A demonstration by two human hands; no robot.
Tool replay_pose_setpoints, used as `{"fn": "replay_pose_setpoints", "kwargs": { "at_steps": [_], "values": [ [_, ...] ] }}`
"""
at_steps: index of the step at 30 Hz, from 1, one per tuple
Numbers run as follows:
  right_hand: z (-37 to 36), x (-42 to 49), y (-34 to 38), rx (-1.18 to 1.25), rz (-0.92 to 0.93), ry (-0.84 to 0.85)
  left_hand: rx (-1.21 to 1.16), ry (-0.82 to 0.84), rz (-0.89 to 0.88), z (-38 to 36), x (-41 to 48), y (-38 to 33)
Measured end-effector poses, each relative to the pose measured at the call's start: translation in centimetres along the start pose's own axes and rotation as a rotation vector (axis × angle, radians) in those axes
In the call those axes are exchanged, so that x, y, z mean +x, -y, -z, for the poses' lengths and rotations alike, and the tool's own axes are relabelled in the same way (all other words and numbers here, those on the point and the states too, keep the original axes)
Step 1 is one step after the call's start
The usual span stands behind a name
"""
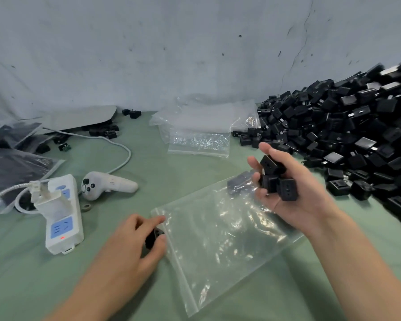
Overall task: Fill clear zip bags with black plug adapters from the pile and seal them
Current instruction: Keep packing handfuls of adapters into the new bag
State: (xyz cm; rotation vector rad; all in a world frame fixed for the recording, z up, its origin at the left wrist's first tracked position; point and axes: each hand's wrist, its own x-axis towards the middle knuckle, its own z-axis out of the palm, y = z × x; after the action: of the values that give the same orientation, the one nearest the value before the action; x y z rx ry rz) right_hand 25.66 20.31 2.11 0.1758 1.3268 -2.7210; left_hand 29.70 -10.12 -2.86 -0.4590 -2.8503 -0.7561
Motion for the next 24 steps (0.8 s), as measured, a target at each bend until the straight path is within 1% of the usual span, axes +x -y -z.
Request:
{"fn": "replay_pose_setpoints", "kwargs": {
  "at_steps": [1, 5, 6, 8, 10, 12, 13, 15, 17, 19, 21, 22, 24],
  "values": [
    [0.0, 0.0, 0.0, 0.001, 0.000, -0.010, -0.012, 0.026, 0.023, 0.0, 0.0, 0.0],
    [0.3, 0.0, 0.1, -0.016, -0.001, -0.014, -0.289, 0.108, 0.171, 1.1, 0.3, 1.4],
    [0.3, 0.0, 0.1, -0.028, 0.001, -0.008, -0.332, 0.137, 0.187, 1.5, 0.3, 1.7],
    [0.3, 0.0, 0.1, -0.057, 0.003, 0.006, -0.357, 0.136, 0.135, 1.8, 0.2, 1.6],
    [0.2, 0.1, 0.0, -0.083, 0.000, 0.017, -0.268, 0.059, 0.067, 1.4, 0.2, 1.6],
    [0.1, 0.2, -0.1, -0.092, -0.002, 0.019, -0.116, -0.033, 0.094, 1.2, -0.1, 2.0],
    [0.1, 0.2, -0.1, -0.090, 0.000, 0.019, -0.089, -0.060, 0.124, 1.3, -0.3, 2.2],
    [0.2, 0.3, 0.0, -0.088, 0.003, 0.017, -0.049, -0.043, 0.137, 1.3, -0.7, 2.2],
    [0.2, 0.3, 0.0, -0.086, 0.006, 0.008, 0.027, -0.005, 0.087, 0.8, -0.8, 2.0],
    [0.3, 0.4, 0.0, -0.081, 0.009, 0.003, 0.048, -0.025, 0.050, 0.4, -0.9, 1.6],
    [0.3, 0.4, -0.1, -0.076, 0.012, -0.003, 0.014, -0.059, 0.022, 0.6, -0.9, 1.2],
    [0.2, 0.4, -0.1, -0.073, 0.013, -0.004, -0.011, -0.045, 0.007, 0.8, -1.0, 1.1],
    [0.3, 0.4, -0.2, -0.070, 0.014, -0.003, -0.069, 0.037, -0.022, 0.9, -1.1, 0.8]
  ]
}}
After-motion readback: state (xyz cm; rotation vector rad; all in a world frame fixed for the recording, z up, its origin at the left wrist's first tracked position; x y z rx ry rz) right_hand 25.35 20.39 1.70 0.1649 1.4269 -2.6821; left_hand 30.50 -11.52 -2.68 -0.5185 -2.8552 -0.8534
